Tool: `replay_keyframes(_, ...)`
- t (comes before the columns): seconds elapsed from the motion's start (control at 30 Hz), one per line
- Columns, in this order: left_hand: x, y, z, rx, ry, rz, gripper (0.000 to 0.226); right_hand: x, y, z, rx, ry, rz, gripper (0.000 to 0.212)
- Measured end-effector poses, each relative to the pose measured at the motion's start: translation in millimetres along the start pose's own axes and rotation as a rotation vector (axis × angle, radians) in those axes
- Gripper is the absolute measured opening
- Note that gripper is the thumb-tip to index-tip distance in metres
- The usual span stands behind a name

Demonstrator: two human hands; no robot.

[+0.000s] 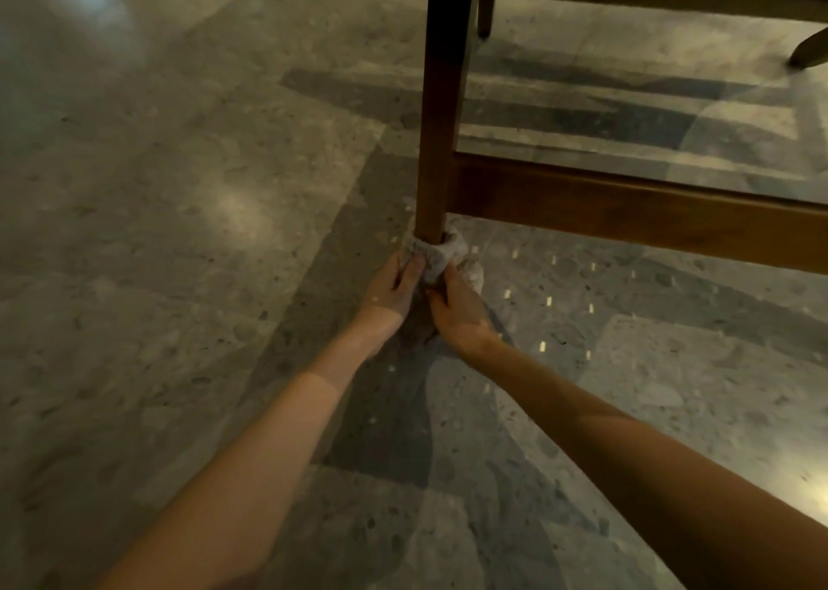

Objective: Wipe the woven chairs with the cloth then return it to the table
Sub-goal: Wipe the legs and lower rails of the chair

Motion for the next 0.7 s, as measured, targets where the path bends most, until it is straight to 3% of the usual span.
replay_keyframes(0.13, 0.1, 1.4, -9.1, 0.003, 0.019, -0.118, 0.019, -7.2, -2.7, -23.3, 0.027, -0.091, 0.138, 0.037)
replay_keyframes(0.23, 7.8, 2.4, -14.9, 0.024, 0.020, -0.190, 0.010, -22.8, -14.4, -32.4, 0.090, -0.216, 0.279, 0.030)
replay_keyframes(0.33, 36.7, -0.6, -5.6, 0.031, 0.088, -0.170, 0.010, -34.4, -24.6, -18.5, 0.086, -0.184, 0.310, 0.026)
replay_keyframes(0.5, 54.0, -4.1, 13.7, 0.055, 0.225, -0.105, 0.030, -36.7, -25.7, 0.6, 0.053, -0.131, 0.242, 0.028)
replay_keyframes(0.7, 24.7, 3.6, 11.7, 0.031, 0.037, -0.063, 0.051, -18.7, -13.6, 6.7, 0.006, -0.029, 0.111, 0.051)
Point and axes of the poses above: each hand's wrist, its own z-axis towards the middle knuckle, its own y-axis out of the palm, x = y × z, the point moved 6 cm from there along z, towards the middle knuckle, and after that the axes turned 1 degree about z, right-handed, at the moved point
